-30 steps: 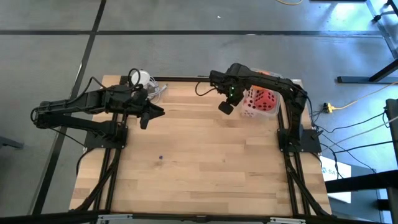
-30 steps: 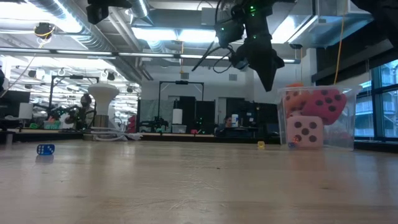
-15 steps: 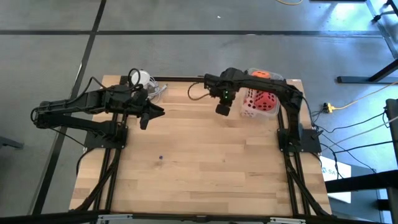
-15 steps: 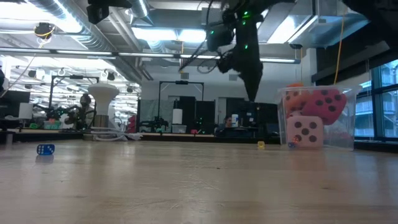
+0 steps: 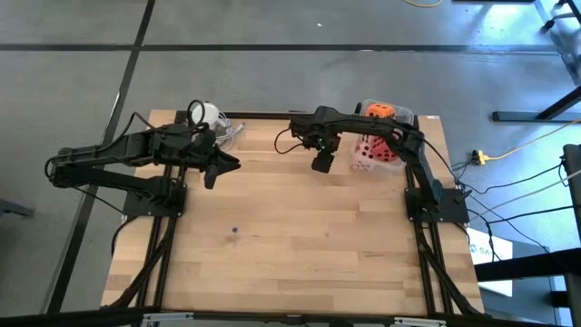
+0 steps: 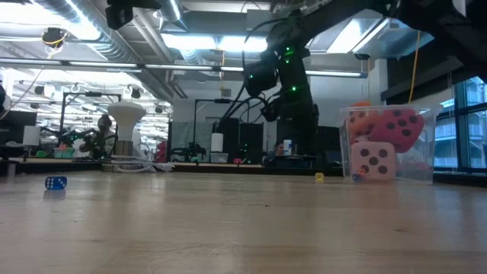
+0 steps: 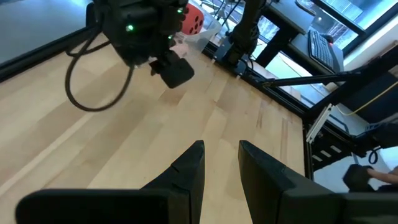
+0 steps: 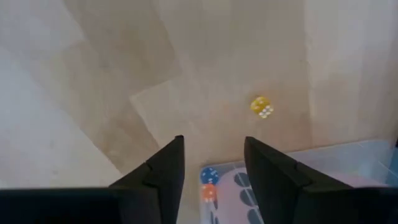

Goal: Pick & Place Dice
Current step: Put the small yellow die into the container

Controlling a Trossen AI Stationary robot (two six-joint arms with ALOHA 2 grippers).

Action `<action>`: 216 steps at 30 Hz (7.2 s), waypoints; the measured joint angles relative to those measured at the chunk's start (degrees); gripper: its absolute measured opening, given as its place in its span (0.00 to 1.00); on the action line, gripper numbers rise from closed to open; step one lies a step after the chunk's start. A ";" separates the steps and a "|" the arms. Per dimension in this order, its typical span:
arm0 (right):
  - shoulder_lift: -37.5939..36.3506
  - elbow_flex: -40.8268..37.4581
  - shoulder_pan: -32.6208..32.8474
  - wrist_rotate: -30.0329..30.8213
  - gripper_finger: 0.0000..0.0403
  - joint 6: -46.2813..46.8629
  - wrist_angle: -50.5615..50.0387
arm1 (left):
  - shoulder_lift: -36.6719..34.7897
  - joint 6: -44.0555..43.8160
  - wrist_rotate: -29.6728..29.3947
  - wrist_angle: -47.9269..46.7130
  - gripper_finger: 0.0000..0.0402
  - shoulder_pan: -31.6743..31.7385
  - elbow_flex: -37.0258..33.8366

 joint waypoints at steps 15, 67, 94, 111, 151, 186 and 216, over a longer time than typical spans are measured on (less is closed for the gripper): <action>0.14 0.02 -8.46 -6.15 0.41 2.63 3.21 | 0.00 -2.42 -0.02 0.02 0.23 0.00 0.00; 6.57 0.04 -17.98 -23.74 0.41 5.55 1.16 | 0.00 -5.02 -0.11 0.36 0.23 0.00 0.00; 8.63 0.02 -20.02 -28.97 0.41 8.61 -0.71 | 0.00 -5.82 1.18 3.65 0.23 -0.01 0.00; 8.60 0.02 -21.52 -28.18 0.41 10.00 1.73 | 0.00 -6.02 1.18 3.65 0.23 -0.01 0.00; 8.86 0.05 -20.40 -28.05 0.34 14.53 2.52 | 0.00 -7.62 1.20 3.67 0.23 -0.01 0.00; 11.07 3.27 -19.32 -25.70 0.12 14.56 2.49 | 0.00 -8.10 1.84 3.67 0.23 -0.01 0.00; 8.19 3.43 -12.29 -27.66 0.11 2.64 -6.43 | 0.00 -7.52 3.08 3.63 0.23 -0.01 0.00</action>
